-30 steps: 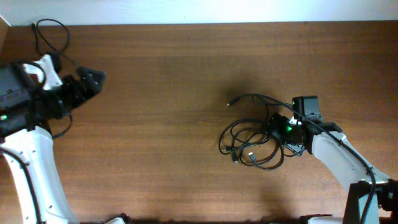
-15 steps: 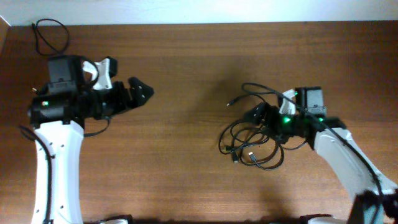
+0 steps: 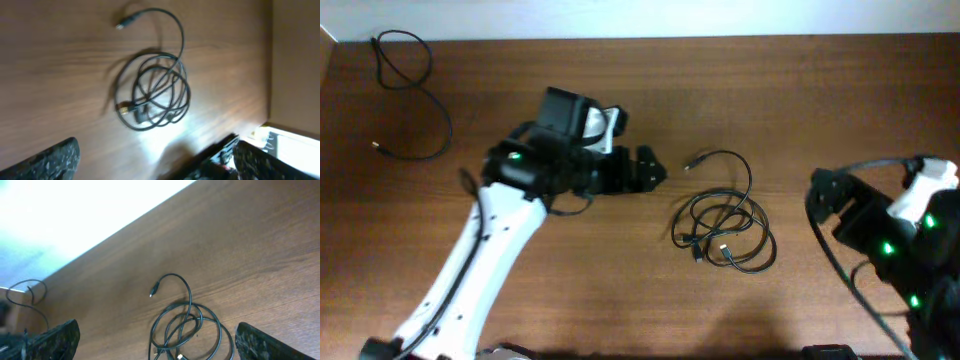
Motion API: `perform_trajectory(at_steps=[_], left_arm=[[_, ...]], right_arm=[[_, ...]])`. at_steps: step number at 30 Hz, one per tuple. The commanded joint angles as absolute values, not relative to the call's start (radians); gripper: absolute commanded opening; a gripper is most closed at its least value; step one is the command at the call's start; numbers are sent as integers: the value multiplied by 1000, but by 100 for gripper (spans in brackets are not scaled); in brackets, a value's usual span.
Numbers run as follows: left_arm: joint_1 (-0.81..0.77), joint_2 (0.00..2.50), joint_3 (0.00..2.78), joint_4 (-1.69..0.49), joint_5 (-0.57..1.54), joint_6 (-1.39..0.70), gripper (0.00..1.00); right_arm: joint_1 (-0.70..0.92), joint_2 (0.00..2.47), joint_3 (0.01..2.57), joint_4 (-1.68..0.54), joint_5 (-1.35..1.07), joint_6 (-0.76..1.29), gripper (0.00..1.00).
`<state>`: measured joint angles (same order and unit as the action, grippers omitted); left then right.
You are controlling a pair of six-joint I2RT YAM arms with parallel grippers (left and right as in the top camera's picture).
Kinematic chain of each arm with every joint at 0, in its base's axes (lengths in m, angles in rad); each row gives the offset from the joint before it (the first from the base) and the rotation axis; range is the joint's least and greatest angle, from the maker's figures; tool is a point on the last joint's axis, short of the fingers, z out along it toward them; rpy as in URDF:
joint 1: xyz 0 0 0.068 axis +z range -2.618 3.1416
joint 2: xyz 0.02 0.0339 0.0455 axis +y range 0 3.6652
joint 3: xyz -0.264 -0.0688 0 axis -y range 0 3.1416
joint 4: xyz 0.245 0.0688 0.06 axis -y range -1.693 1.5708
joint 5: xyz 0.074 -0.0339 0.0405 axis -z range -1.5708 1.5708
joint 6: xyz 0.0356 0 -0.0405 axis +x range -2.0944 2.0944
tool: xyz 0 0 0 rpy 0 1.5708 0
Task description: Untangle cables
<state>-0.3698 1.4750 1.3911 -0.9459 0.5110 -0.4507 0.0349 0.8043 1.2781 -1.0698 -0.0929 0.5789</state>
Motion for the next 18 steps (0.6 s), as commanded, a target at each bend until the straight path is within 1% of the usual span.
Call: perform_trajectory(at_steps=[1, 6, 8, 9, 11, 12, 13, 17, 18], left_arm=[[-448, 1589, 1391, -916, 488, -713, 98], [-502, 1762, 1391, -915, 505, -951, 96], [-527, 1820, 1391, -891, 514, -1045, 91], [-538, 1841, 1391, -865, 518, -1063, 86], [-569, 1878, 1391, -797, 519, -1070, 84], [-587, 1895, 1391, -767, 519, -1070, 78], [-606, 1911, 1391, -743, 517, -1075, 77], [-678, 1973, 1391, -695, 465, -1140, 77], [-690, 1987, 1391, -693, 456, -1140, 74]], right_arm=[[30, 743, 1287, -1121, -66, 572, 99], [30, 725, 1287, -1198, -66, 572, 99], [31, 725, 1287, -1224, -66, 572, 99], [30, 725, 1287, -1227, -66, 572, 98], [31, 725, 1287, -1228, -67, 572, 99], [31, 725, 1287, -1232, -67, 572, 99], [31, 725, 1287, -1237, -67, 572, 98], [31, 725, 1286, -1246, -66, 572, 99], [31, 725, 1286, -1247, -67, 572, 98]])
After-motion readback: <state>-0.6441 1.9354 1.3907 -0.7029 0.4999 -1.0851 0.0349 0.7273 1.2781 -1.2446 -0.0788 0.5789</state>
